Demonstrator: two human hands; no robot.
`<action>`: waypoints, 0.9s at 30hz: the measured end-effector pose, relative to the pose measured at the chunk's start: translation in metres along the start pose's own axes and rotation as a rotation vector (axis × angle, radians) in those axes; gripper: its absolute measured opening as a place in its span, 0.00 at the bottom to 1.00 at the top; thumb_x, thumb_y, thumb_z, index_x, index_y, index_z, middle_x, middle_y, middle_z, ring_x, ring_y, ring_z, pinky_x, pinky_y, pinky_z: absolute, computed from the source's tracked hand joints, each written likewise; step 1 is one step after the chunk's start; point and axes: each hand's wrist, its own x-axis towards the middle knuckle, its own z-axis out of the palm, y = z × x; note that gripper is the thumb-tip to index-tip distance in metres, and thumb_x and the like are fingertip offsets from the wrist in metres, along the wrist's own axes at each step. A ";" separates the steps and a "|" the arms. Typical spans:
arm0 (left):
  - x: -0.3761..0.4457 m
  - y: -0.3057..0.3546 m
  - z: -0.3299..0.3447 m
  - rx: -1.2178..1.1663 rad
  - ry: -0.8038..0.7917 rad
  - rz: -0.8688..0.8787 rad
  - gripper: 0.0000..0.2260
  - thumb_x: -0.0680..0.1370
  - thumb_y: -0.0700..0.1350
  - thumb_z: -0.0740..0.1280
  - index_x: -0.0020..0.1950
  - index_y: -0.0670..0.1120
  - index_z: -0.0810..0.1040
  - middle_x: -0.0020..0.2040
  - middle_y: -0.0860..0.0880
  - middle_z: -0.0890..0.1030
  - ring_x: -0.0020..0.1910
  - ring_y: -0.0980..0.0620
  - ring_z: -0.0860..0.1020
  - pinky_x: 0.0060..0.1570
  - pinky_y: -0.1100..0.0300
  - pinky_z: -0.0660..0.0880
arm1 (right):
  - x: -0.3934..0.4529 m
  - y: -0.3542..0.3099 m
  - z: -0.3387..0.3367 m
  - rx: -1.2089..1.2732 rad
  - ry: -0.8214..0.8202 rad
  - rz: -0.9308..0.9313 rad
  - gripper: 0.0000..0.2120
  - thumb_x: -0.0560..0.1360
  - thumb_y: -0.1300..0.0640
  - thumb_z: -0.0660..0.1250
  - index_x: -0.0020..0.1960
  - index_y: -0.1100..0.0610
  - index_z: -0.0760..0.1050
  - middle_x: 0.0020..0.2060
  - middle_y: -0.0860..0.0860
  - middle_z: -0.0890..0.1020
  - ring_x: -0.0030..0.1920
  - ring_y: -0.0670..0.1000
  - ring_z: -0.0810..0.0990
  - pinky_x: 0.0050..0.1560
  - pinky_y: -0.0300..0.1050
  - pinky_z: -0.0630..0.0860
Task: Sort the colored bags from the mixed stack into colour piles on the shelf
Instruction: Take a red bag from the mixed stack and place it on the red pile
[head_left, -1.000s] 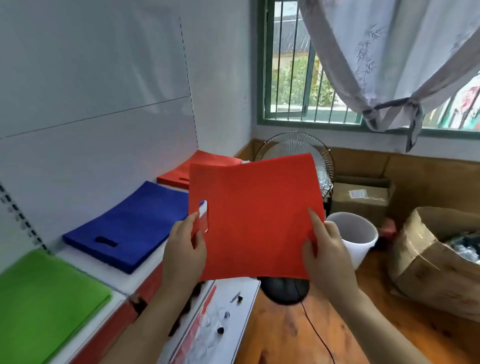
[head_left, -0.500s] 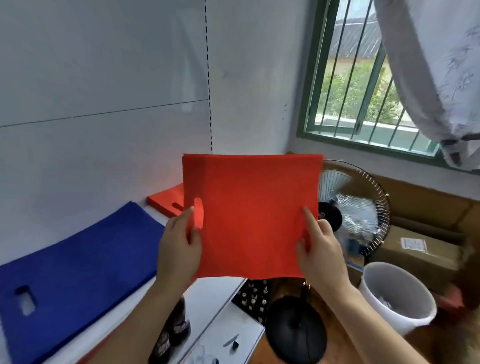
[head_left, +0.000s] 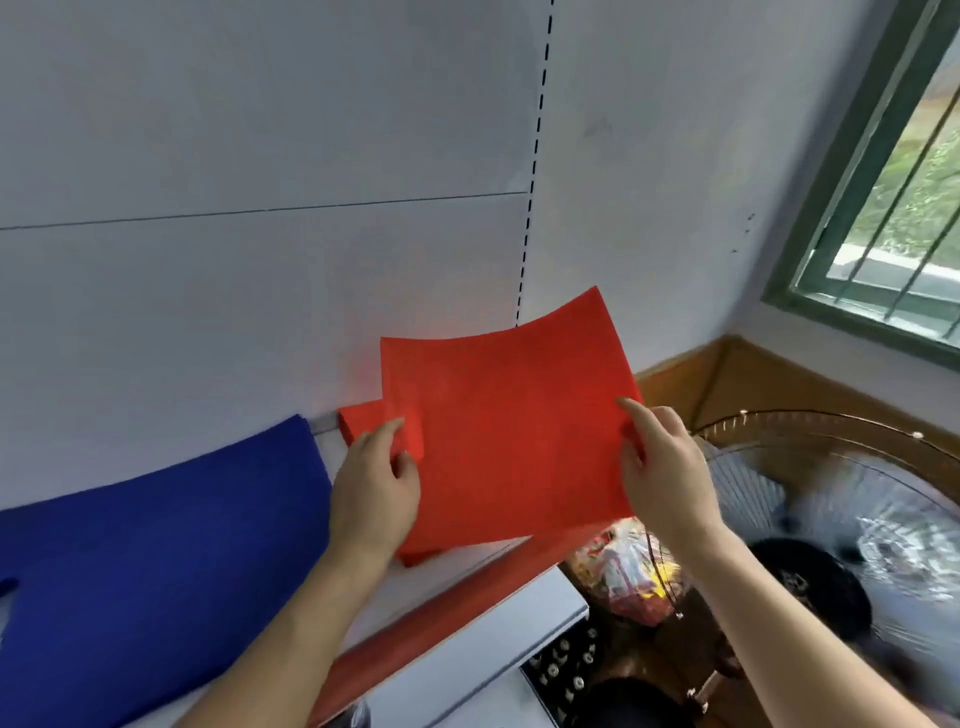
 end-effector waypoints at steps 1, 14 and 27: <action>0.001 -0.002 0.004 0.044 0.013 -0.025 0.19 0.84 0.43 0.65 0.75 0.48 0.75 0.66 0.49 0.80 0.59 0.51 0.80 0.53 0.57 0.76 | 0.013 0.007 0.009 0.002 -0.027 -0.023 0.26 0.80 0.64 0.63 0.77 0.50 0.71 0.60 0.47 0.76 0.53 0.53 0.80 0.54 0.52 0.81; -0.008 0.011 0.037 0.641 0.040 -0.357 0.12 0.84 0.46 0.62 0.66 0.47 0.78 0.58 0.48 0.79 0.55 0.46 0.74 0.44 0.54 0.73 | 0.101 0.053 0.095 -0.037 -0.450 -0.257 0.21 0.79 0.58 0.66 0.72 0.57 0.76 0.60 0.57 0.78 0.62 0.63 0.75 0.61 0.59 0.77; -0.009 0.018 0.036 0.778 -0.039 -0.421 0.14 0.85 0.54 0.57 0.55 0.46 0.78 0.50 0.49 0.79 0.49 0.49 0.74 0.41 0.56 0.71 | 0.100 0.055 0.103 -0.162 -0.678 -0.216 0.31 0.81 0.33 0.57 0.78 0.49 0.65 0.77 0.55 0.66 0.77 0.62 0.63 0.73 0.61 0.69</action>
